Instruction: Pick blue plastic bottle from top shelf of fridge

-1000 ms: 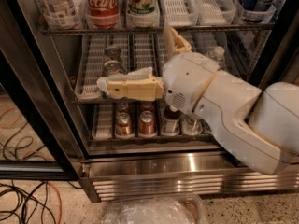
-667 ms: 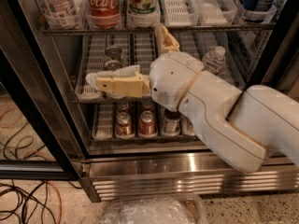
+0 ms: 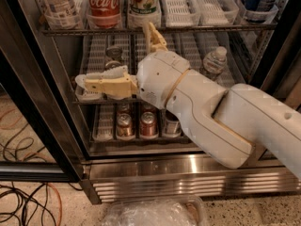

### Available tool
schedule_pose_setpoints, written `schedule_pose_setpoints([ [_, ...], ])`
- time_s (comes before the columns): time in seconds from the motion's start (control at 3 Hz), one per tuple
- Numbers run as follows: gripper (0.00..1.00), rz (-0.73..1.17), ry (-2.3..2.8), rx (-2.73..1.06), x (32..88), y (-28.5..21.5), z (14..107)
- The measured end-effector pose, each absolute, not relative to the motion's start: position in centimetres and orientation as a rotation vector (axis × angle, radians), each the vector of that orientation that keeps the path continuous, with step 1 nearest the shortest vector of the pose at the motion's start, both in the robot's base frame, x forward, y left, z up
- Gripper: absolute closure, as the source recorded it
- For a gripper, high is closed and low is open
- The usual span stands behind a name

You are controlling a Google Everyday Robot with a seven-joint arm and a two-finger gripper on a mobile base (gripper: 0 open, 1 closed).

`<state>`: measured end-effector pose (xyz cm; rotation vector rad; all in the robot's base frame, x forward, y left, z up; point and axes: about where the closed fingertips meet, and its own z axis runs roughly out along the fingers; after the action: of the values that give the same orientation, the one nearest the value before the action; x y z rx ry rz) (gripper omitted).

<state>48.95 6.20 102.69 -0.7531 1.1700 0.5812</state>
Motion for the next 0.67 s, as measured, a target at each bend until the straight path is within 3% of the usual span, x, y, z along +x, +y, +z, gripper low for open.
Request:
schedule_pose_setpoints([
  [0.67, 0.00, 0.600, 1.381, -0.569, 49.37, 7.20, 103.63],
])
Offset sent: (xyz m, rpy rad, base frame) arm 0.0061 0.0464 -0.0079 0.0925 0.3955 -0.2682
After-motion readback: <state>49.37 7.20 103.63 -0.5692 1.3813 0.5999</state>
